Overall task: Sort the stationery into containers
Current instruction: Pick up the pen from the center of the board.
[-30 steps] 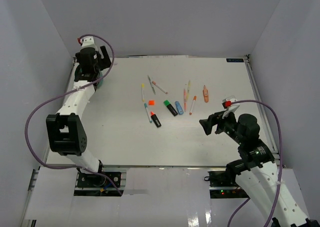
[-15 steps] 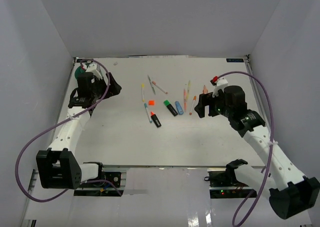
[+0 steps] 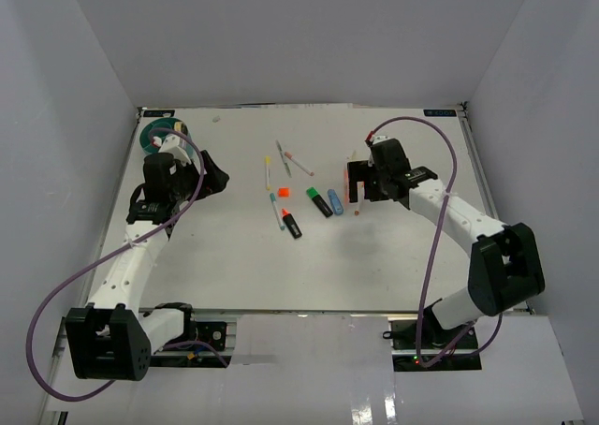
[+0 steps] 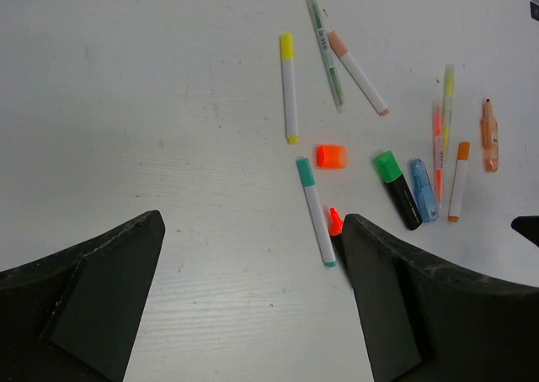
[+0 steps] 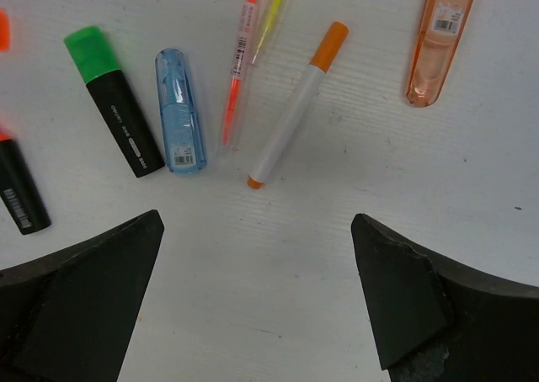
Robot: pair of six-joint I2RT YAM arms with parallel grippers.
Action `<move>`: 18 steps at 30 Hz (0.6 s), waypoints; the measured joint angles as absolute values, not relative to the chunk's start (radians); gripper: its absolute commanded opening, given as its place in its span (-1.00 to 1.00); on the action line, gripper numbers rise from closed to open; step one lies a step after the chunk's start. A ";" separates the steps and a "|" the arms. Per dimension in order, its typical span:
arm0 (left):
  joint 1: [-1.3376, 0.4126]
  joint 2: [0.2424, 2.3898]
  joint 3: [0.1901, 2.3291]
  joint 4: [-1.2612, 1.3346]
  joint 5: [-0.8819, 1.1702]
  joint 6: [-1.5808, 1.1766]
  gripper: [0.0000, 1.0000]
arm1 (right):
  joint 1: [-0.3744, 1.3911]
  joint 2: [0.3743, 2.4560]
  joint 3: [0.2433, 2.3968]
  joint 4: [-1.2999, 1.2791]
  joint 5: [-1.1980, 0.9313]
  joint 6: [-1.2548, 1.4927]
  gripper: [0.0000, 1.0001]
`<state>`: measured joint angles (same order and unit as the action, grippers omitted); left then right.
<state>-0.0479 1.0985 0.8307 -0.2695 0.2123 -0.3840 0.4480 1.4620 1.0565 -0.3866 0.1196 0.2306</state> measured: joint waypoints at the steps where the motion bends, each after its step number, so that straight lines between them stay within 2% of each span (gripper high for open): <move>1: -0.048 1.098 0.831 -0.269 0.212 -0.387 0.96 | 0.458 1.483 1.063 -0.385 0.133 0.235 1.00; 7: -0.048 1.099 0.831 -0.270 0.214 -0.409 0.96 | 0.490 1.589 1.072 -0.374 0.213 0.305 0.65; 13: -0.050 1.099 0.831 -0.271 0.215 -0.420 0.96 | 0.490 1.681 1.097 -0.370 0.274 0.385 0.51; 18: -0.052 1.099 0.829 -0.273 0.209 -0.420 0.96 | 0.490 1.758 1.139 -0.360 0.302 0.424 0.29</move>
<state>-0.0517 1.0988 0.8291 -0.2729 0.2092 -0.4198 0.4904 1.7580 1.1389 -0.3603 0.3016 0.4236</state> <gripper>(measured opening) 0.979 0.681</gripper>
